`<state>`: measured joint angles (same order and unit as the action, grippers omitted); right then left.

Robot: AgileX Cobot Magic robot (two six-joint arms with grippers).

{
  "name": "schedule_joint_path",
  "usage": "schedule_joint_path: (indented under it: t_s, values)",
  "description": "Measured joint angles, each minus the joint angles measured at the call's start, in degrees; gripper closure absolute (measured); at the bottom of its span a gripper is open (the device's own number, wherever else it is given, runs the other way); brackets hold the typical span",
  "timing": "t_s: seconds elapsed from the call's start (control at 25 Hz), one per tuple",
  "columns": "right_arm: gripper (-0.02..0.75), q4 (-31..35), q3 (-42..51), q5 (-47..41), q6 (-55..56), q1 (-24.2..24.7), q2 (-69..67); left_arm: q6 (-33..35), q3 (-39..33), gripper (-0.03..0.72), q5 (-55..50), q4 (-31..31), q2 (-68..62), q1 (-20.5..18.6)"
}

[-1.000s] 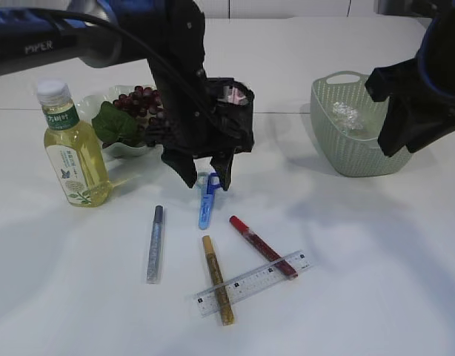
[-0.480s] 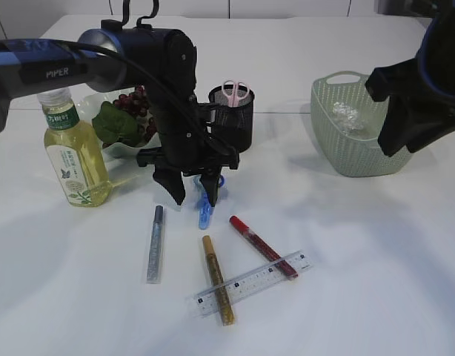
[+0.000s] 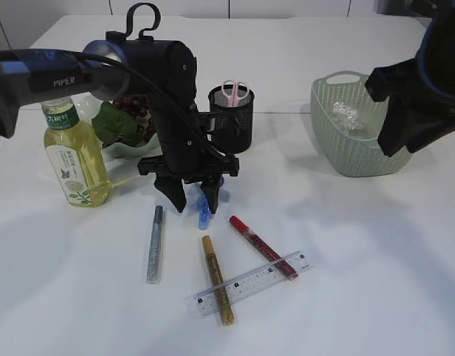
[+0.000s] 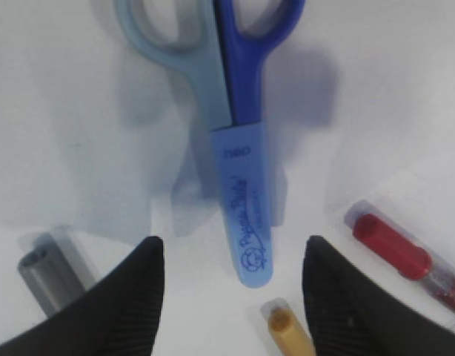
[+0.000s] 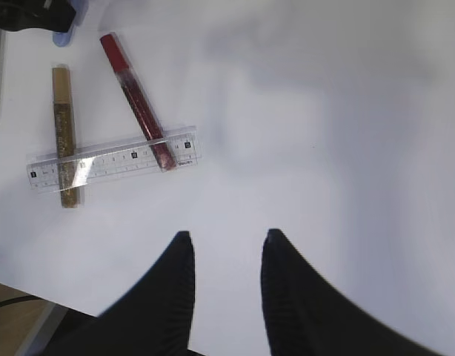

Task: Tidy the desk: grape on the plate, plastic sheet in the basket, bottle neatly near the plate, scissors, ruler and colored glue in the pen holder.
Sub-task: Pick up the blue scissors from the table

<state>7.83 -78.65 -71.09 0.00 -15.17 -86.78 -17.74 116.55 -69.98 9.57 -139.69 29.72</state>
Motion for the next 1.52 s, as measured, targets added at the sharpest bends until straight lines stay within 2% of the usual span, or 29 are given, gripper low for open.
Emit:
schedule_joint_path:
  t_s: [0.64, 0.92, 1.52]
  values:
    - [0.478, 0.00, 0.00, 0.00, 0.00, 0.00, 0.00, -0.02, 0.00, 0.270, 0.02, -2.18, 0.00, 0.00]
    - [0.478, 0.00, 0.00, 0.00, 0.00, 0.00, 0.00, -0.02, 0.00, 0.272, 0.12, -2.34, 0.00, 1.54]
    - [0.478, 0.00, 0.00, 0.00, 0.00, 0.00, 0.00, -0.02, 0.00, 0.288, 0.12, -3.88, 0.00, 2.03]
